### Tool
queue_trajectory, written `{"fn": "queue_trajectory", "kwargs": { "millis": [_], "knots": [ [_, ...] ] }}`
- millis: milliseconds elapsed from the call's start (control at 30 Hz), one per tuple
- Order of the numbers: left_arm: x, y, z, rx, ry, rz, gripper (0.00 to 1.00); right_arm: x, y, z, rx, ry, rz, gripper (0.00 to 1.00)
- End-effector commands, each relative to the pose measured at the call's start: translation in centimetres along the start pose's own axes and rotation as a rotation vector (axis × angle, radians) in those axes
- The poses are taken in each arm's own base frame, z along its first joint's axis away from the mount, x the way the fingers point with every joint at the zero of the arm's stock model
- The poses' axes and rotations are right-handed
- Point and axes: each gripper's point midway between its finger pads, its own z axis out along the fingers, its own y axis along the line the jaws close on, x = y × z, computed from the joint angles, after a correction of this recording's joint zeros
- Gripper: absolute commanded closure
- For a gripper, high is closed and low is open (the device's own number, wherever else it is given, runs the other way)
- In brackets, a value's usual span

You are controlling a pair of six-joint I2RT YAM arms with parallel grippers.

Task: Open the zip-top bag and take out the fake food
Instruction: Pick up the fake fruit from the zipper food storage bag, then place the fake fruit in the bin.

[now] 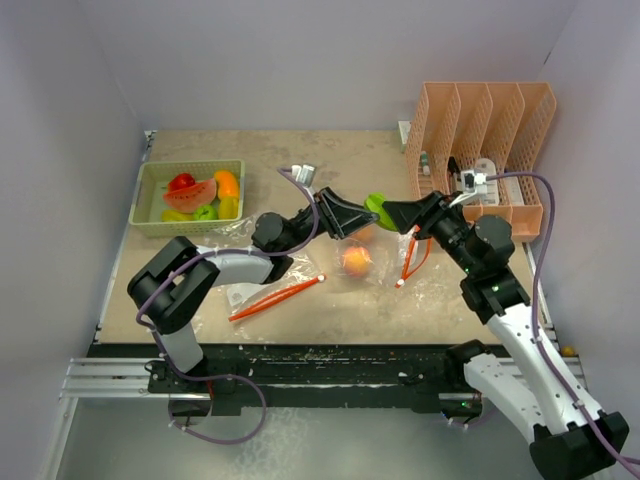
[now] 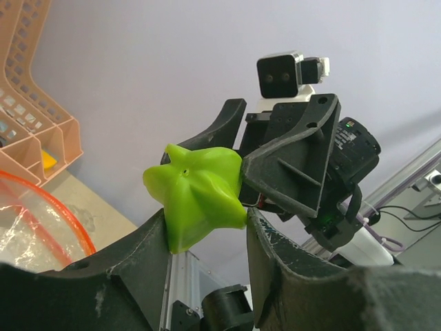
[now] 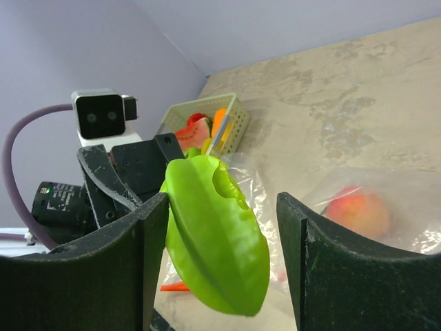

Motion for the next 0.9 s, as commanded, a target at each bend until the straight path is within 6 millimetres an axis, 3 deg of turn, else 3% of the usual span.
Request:
{"fn": "queue_trajectory", "kwargs": {
  "millis": [0, 233, 467, 567, 700, 867],
  "knots": [
    [-2.4, -2.8, -0.4, 0.086, -0.061, 0.062, 0.67, -3.3, 0.3, -0.6, 0.047, -0.094, -0.064, 0.33],
    [-4.1, -1.3, -1.9, 0.027, -0.075, 0.074, 0.68, -3.7, -0.4, -1.3, 0.097, -0.105, -0.093, 0.3],
    [-9.5, 3.2, -7.5, -0.252, -0.09, 0.176, 0.68, -3.2, -1.3, -1.8, 0.138, -0.094, -0.115, 0.3],
    [-12.9, 4.9, -10.9, -0.43, -0.128, 0.243, 0.68, -3.0, -1.6, -1.7, 0.142, -0.087, -0.118, 0.3],
    [-16.6, 7.5, -16.2, -0.809, -0.181, 0.303, 0.67, -2.6, -1.7, -1.3, 0.137, -0.076, -0.114, 0.3],
    [-20.6, 10.6, -25.8, -1.288, -0.281, 0.314, 0.64, -2.1, -1.6, -0.8, 0.114, -0.057, -0.104, 0.3]
  ]
}}
